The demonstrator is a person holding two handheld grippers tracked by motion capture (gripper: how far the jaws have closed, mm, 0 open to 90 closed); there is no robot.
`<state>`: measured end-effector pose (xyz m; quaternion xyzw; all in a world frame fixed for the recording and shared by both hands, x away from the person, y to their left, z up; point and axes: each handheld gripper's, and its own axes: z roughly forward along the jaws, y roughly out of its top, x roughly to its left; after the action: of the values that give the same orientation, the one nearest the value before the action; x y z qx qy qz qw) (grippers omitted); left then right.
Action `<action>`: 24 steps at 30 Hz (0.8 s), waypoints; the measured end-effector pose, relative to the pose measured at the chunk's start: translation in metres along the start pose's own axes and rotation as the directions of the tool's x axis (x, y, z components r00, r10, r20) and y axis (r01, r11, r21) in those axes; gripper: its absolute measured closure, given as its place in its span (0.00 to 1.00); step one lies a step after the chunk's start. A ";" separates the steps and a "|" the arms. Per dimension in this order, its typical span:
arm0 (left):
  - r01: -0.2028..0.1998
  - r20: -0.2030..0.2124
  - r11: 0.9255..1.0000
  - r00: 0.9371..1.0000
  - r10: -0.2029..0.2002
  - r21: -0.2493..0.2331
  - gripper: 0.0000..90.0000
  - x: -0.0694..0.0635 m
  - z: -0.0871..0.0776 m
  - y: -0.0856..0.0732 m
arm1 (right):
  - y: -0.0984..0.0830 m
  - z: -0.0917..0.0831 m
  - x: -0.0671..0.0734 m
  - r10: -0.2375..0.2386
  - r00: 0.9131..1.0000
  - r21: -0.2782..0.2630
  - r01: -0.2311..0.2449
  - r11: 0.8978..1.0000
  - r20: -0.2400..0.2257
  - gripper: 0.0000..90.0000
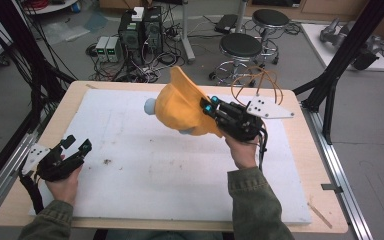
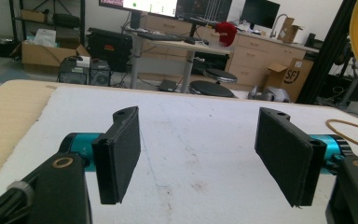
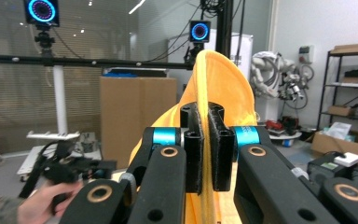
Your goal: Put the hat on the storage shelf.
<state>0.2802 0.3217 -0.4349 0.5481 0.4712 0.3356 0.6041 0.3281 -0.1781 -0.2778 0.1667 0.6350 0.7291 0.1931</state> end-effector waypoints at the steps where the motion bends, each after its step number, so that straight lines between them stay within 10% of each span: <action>1: 0.000 0.000 1.000 1.000 0.000 0.000 0.35 0.000 0.000 0.000 | 0.008 0.002 -0.007 0.002 1.000 0.001 -0.002 1.000 0.006 0.96; 17: -0.005 0.001 1.000 1.000 0.005 0.002 0.35 -0.001 0.000 0.000 | 0.029 -0.003 -0.061 0.054 0.990 0.013 -0.056 0.998 0.130 0.96; 24: -0.008 0.007 1.000 1.000 0.008 -0.001 0.36 -0.001 0.000 0.000 | 0.038 -0.029 -0.083 0.085 0.957 -0.062 -0.070 0.996 0.278 0.96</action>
<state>0.2794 0.3207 -0.4348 0.5508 0.4667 0.3364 0.6047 0.3832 -0.2483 -0.2442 0.2880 0.5752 0.7213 0.2567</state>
